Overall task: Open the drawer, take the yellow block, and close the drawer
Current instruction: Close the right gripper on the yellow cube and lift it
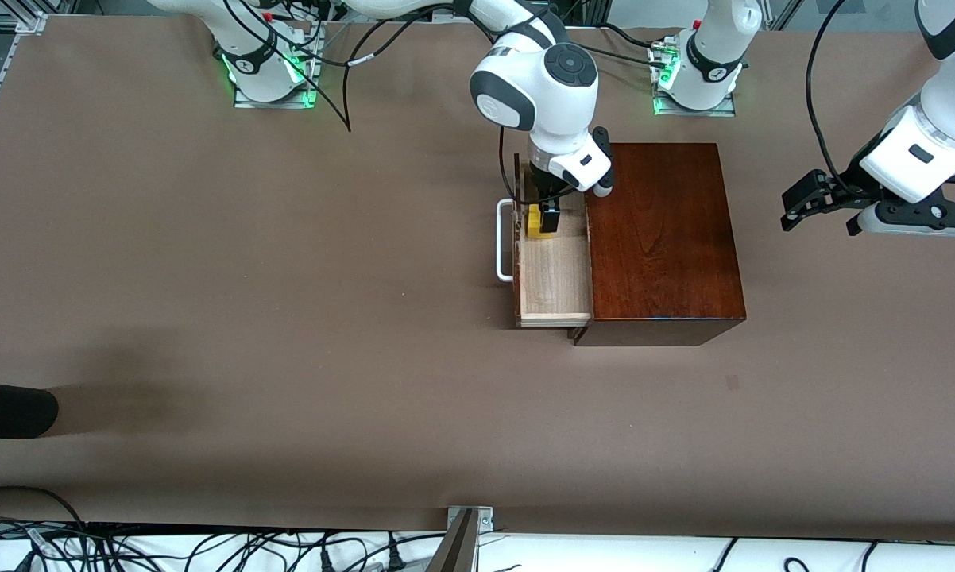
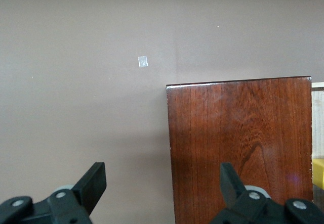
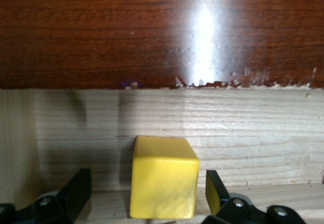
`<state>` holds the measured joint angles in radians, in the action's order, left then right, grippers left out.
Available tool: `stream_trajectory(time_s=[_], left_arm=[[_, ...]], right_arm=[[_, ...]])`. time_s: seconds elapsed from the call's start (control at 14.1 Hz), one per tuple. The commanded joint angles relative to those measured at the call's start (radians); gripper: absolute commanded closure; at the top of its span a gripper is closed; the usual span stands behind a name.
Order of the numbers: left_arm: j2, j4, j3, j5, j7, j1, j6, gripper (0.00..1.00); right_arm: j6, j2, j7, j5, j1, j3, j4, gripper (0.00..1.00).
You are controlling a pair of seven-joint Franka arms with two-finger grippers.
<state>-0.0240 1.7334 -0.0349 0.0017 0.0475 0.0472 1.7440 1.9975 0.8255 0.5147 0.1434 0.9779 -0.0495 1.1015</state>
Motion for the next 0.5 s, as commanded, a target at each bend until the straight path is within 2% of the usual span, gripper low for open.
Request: stream_trajectory(time_s=[0.0,0.35,0.43], left_arm=[[-0.020,0.009,-0.006,0.024,-0.011,0.005,-0.012,0.00],[-0.020,0.008,-0.008,0.024,-0.014,0.005,-0.015,0.00],[-0.020,0.008,-0.008,0.024,-0.014,0.005,-0.015,0.00]], right_arm=[[0.012,0.026,0.010,0.016,-0.002,-0.003,-0.026,0.00],[0.015,0.033,0.007,0.018,-0.002,-0.003,-0.025,0.00],[0.017,0.035,0.008,0.018,-0.002,-0.003,-0.025,0.15]])
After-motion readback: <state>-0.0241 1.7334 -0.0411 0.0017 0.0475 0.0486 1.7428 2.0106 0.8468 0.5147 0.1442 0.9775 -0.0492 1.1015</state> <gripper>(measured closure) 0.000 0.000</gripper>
